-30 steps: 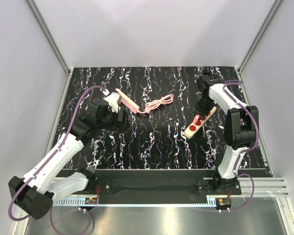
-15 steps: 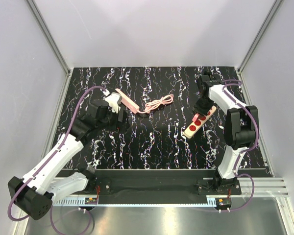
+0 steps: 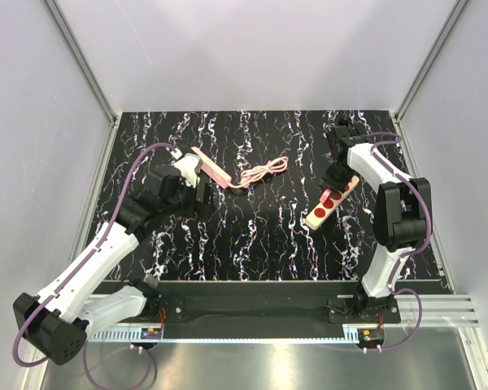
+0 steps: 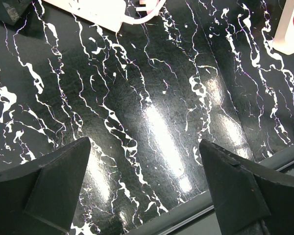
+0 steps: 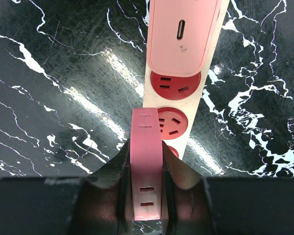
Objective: Insert the plug
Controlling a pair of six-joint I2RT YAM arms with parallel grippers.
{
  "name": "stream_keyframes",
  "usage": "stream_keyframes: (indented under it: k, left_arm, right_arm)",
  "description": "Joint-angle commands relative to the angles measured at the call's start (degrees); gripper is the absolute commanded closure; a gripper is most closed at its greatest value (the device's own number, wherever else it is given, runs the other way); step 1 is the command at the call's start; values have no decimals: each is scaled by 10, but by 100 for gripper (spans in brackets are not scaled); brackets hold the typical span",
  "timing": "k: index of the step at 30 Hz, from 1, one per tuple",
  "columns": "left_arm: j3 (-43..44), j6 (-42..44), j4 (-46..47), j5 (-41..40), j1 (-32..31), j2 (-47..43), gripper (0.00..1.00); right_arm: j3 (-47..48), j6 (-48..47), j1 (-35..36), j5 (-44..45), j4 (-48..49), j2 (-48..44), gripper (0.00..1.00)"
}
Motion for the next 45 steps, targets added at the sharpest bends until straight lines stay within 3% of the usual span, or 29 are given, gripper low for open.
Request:
stream_keyframes:
  k: [1,45]
  left_arm:
    - [0,8,21,-10,-3,-5,1]
    - [0,10,21,-13,-6,-7,1]
  right_arm:
    - [-9,-11,-8,14,3,-16,100]
    - [-70,-45,-20,-22,45,-40,100]
